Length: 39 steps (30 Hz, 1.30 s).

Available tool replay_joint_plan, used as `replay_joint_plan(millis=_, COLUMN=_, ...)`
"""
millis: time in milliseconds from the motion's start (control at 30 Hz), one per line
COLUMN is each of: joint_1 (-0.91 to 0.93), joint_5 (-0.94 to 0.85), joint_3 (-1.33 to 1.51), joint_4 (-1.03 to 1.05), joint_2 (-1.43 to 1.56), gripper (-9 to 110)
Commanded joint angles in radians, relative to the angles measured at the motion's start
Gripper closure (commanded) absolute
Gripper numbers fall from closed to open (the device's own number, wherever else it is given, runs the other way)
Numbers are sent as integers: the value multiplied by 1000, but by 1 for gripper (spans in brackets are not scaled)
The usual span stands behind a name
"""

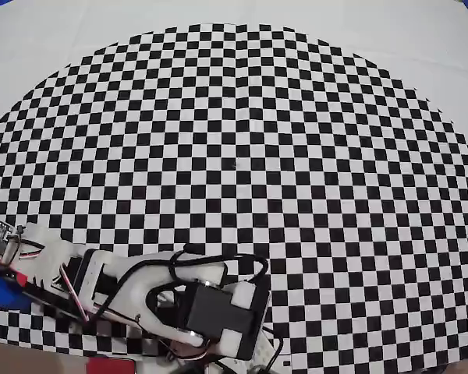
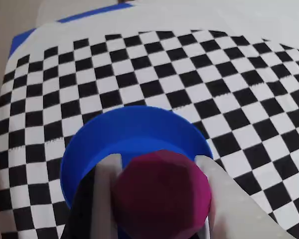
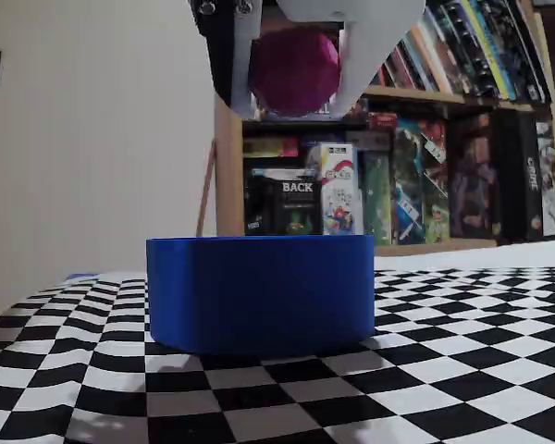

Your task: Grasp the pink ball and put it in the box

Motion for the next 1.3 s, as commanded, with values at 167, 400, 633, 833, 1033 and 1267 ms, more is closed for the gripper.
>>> replay_joint_plan(millis=167, joint_1=2, joint_5=6, joint_3=-101, joint_4=-11, joint_2=-43, gripper=101)
replay_joint_plan(millis=400, joint_1=5, joint_5=6, joint_3=-120, joint_4=-18, joint_2=-83, gripper=101)
replay_joint_plan(millis=633, joint_1=9, joint_5=6, joint_3=-138, joint_4=-28, joint_2=-121, gripper=101)
replay_joint_plan(millis=833, joint_1=9, joint_5=6, joint_3=-160, joint_4=-31, joint_2=-149, gripper=101)
replay_joint_plan(millis=1033, joint_1=12, joint_5=6, joint_3=-172, joint_4=-31, joint_2=-169, gripper=101)
replay_joint_plan(millis=1267, joint_1=14, joint_5=6, joint_3=-173, joint_4=-31, joint_2=-184, gripper=101)
